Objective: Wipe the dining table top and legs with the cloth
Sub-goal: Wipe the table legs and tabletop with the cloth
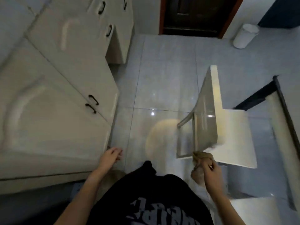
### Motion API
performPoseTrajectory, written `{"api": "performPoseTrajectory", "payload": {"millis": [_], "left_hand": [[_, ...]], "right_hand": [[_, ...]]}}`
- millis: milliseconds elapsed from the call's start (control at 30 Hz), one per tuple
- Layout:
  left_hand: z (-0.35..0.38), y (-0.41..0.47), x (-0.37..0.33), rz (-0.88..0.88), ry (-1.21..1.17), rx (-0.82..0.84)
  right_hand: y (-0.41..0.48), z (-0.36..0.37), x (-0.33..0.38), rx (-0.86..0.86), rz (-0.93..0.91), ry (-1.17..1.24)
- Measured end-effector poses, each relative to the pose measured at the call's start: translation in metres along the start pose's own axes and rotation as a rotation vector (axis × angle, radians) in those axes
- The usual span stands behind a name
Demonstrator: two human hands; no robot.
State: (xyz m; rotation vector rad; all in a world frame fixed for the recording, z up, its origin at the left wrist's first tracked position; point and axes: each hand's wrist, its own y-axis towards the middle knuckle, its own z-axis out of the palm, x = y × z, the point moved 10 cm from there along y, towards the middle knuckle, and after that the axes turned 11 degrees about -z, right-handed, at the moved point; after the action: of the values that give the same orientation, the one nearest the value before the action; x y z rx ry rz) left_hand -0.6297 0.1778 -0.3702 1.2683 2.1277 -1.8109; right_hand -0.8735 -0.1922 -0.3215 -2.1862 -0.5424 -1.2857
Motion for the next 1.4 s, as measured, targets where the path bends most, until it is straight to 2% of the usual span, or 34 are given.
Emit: {"api": "performPoseTrajectory", "payload": {"millis": [167,433,600,833,933,1100,1300,1400], "left_hand": [[-0.022,0.039,-0.081,0.039,-0.037,-0.007],[-0.062,0.110,-0.106,-0.161,-0.086,-0.109],[-0.083,0.169,-0.178,-0.219,-0.131,-0.198],[-0.033,0.244,-0.377,-0.070,-0.055,-0.114],[0.000,0.281,-0.448,-0.022,0.042,-0.037],[0.056,0.345,-0.551,0.026,0.228,0.076],[0.114,0.431,-0.673,0.061,0.394,0.179],[0.142,0.461,-0.746,0.107,0.492,0.214]], "right_hand": [[0.084,0.060,0.044,-0.019,0.025,0.014],[0.235,0.159,0.135,0.106,-0.006,0.151],[0.337,0.186,0.169,0.118,-0.004,0.158],[0.437,0.166,0.212,-0.014,-0.005,0.115],[0.467,0.152,0.211,-0.052,0.066,0.095],[0.517,0.129,0.180,-0.260,0.184,0.066],[0.594,0.117,0.189,-0.479,0.255,0.069],[0.616,0.100,0.202,-0.626,0.349,0.142]]}}
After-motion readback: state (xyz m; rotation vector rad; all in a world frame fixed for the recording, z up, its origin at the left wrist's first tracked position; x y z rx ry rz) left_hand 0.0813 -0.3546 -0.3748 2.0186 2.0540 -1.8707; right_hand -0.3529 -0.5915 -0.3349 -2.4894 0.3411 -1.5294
